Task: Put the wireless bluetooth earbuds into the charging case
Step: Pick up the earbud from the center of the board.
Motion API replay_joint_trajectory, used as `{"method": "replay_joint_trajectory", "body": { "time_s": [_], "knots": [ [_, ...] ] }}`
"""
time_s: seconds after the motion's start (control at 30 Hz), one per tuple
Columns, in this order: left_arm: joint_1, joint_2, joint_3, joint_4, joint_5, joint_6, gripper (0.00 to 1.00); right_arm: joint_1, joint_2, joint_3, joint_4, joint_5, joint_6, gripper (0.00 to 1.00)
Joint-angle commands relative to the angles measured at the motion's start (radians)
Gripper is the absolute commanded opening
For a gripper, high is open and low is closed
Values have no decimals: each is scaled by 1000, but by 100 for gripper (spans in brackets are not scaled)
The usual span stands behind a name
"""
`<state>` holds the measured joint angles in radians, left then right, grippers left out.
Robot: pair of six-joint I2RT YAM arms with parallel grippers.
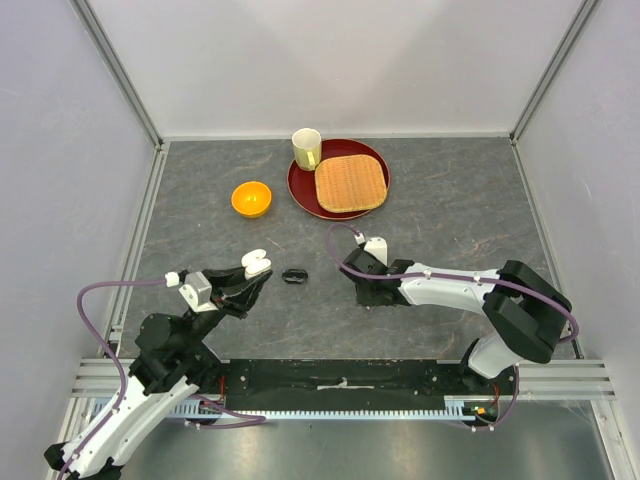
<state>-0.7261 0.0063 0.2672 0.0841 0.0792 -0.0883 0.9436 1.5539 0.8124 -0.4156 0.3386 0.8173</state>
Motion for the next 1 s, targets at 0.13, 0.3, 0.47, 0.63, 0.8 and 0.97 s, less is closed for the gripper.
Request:
{"method": "replay_joint_trajectory", "body": {
  "time_s": [0.13,0.3,0.47,0.63,0.8,0.97],
  "knots": [
    [2,-68,-6,43,-21,-31,2,-12,29,22,-38,-39,34,39],
    [2,-68,-6,43,-21,-33,2,-25,35,28,-46,-65,26,39],
    [2,-68,-8,43,-25,-30,2,-29,35,42,-63,-75,14,39],
    [2,-68,-13,45,-24,-31,2,-31,29,50,-86,-62,11,39],
    [2,-68,-14,46,-24,-34,2,-31,29,56,-103,-53,2,39],
    [2,-68,-16,46,-25,-34,2,-29,37,60,-107,-50,2,39]
  ]
}}
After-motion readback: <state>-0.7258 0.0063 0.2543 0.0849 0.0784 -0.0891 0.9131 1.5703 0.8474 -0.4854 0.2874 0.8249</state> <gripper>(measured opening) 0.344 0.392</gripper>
